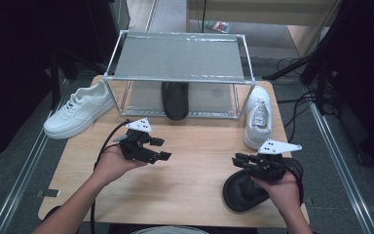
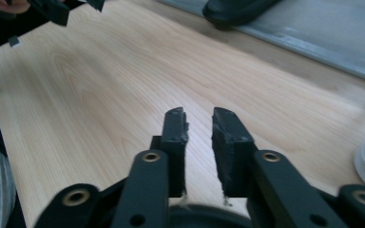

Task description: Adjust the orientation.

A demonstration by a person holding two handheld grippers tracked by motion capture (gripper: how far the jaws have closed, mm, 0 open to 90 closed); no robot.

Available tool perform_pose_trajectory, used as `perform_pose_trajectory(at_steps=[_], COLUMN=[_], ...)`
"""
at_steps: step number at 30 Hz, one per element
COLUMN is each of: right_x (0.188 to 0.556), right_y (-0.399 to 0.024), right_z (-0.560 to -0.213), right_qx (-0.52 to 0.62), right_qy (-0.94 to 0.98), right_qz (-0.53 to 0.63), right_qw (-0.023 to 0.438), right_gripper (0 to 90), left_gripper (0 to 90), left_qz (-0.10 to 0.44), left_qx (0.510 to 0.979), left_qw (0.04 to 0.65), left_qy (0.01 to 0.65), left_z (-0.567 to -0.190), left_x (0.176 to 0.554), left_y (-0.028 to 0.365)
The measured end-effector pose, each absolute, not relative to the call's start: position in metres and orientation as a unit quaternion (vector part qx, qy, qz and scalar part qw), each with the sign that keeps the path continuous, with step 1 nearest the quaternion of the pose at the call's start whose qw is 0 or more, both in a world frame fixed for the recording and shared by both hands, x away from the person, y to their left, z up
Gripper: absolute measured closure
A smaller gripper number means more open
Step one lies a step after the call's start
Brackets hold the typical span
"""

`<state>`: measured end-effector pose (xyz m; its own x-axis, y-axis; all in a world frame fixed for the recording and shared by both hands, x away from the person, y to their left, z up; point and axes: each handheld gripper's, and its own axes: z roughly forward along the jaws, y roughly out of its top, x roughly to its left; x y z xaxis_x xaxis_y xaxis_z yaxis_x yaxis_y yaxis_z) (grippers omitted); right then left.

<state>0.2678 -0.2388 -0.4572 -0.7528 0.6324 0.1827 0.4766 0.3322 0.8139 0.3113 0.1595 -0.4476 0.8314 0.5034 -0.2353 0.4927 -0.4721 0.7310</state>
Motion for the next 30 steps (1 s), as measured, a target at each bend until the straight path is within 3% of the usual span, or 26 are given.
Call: perform_pose_trajectory(at_steps=[4,14,30], right_x=[0.261,0.239,0.239], right_y=[-0.248,-0.282,-0.292], right_z=[-0.459,-0.469,-0.487], right_qx=[0.359,0.373,0.384], right_qy=[0.811,0.830,0.851], right_qz=[0.455,0.407,0.355], right_qw=[0.077,0.085,0.047], right_gripper=[90.0,90.0,90.0], left_gripper=[36.7,37.3,37.4], left_qz=[0.003,0.005,0.004], left_qx=[0.856,0.857,0.860], left_qw=[0.429,0.433,0.431], left_qy=[0.289,0.278,0.273], left_z=[-0.449,-0.449,-0.450], left_x=[0.314,0.319,0.319], left_y=[0.156,0.149,0.148])
